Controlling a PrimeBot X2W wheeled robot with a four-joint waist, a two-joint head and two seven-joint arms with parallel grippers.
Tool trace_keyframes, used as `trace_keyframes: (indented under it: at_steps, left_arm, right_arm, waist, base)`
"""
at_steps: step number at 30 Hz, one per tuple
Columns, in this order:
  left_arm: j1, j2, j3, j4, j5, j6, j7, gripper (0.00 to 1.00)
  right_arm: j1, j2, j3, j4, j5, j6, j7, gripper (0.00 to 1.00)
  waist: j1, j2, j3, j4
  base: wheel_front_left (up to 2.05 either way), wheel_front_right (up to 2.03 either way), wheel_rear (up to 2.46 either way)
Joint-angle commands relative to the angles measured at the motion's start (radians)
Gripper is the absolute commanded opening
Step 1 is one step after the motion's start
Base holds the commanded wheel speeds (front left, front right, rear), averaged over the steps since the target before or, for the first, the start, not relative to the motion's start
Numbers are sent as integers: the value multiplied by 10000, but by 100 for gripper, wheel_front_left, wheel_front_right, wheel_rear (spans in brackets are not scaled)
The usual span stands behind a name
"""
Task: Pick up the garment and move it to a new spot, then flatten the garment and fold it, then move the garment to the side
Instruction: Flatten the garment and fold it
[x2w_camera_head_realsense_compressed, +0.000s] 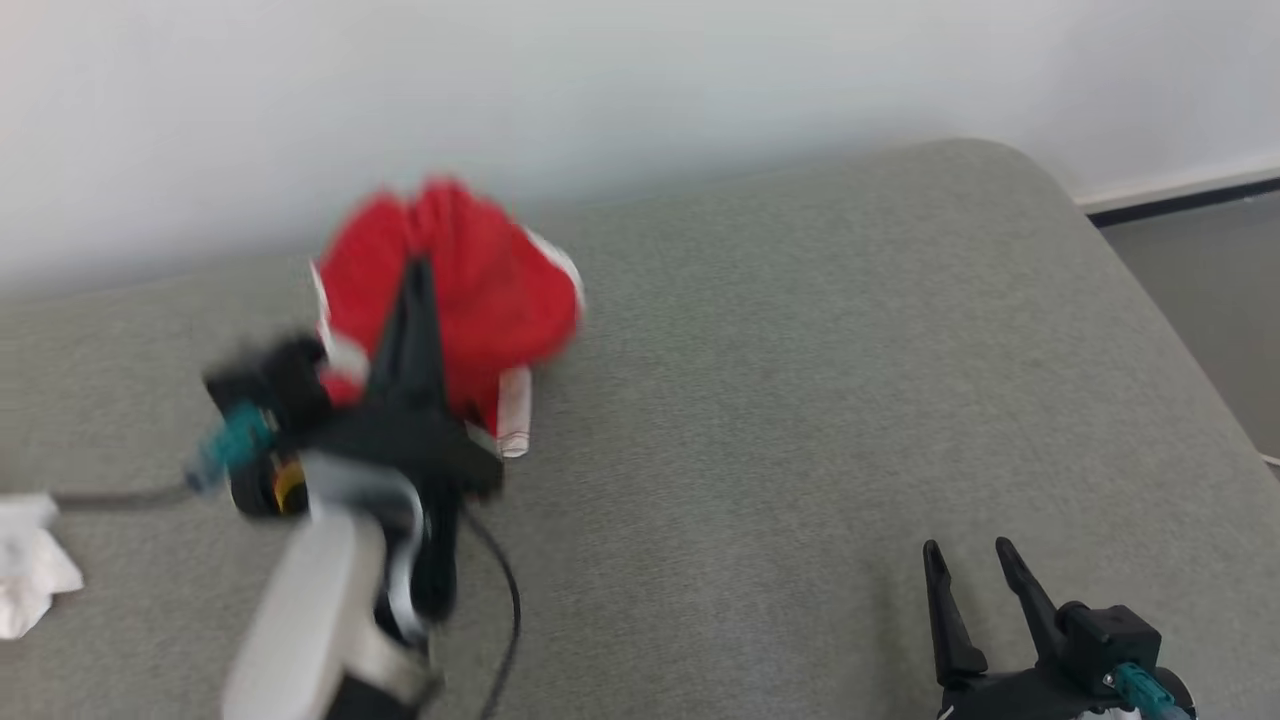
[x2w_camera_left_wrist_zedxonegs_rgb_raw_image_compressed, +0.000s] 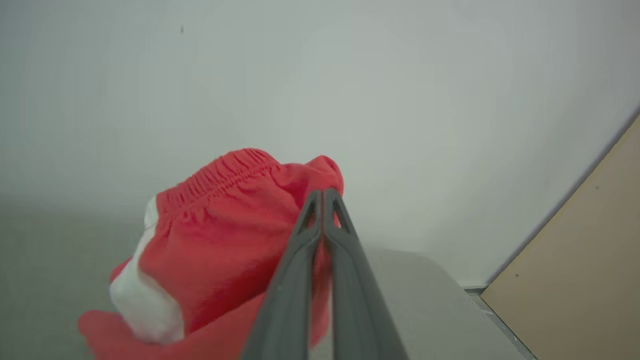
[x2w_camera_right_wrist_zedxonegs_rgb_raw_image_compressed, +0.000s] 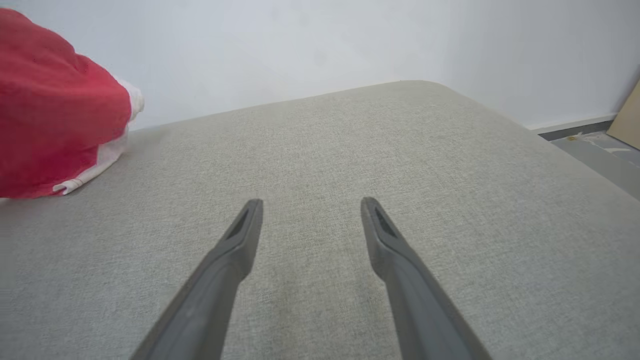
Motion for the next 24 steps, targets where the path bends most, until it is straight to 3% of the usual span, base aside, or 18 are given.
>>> trace_keyframes:
  at_steps: [1,5,8,10,15,24]
  left_arm:
    - [1095,-27,-234,-232,-137,129,-99,0]
    - [3203,-37,-1010,-587,-158,264,-16,0]
    - [4259,-33,-1802,-626,-6,86,435,0]
    - [4662,-14,-2214,-719,1,-59,789,100]
    - [5028,117,-2560,-1257,-119,-101,1460,100]
    - [4104,925,-2057,-3650,-50,412,2616,100]
  right_arm:
    - [141,-5,1,-72,-69,-22,15,100]
    - [156,2,-3,-190,-108,-22,92,100]
    - [119,-5,-40,-269,-146,-22,147,100]
    - [87,-1,20,-296,-126,-22,176,100]
    - [70,-5,47,-304,-63,-22,186,100]
    - [21,-1,153,-135,81,-22,89,100]
  waist:
    - [0,0,-179,686]
    - [0,0,-114,1243]
    - [0,0,-62,1617]
    - [0,0,-60,1769]
    - [0,0,-103,1885]
    - [0,0,-169,1587]
  base:
    - [0,0,0]
    - [0,0,0]
    - [0,0,0]
    - [0,0,0]
    - [0,0,0]
    - [0,0,0]
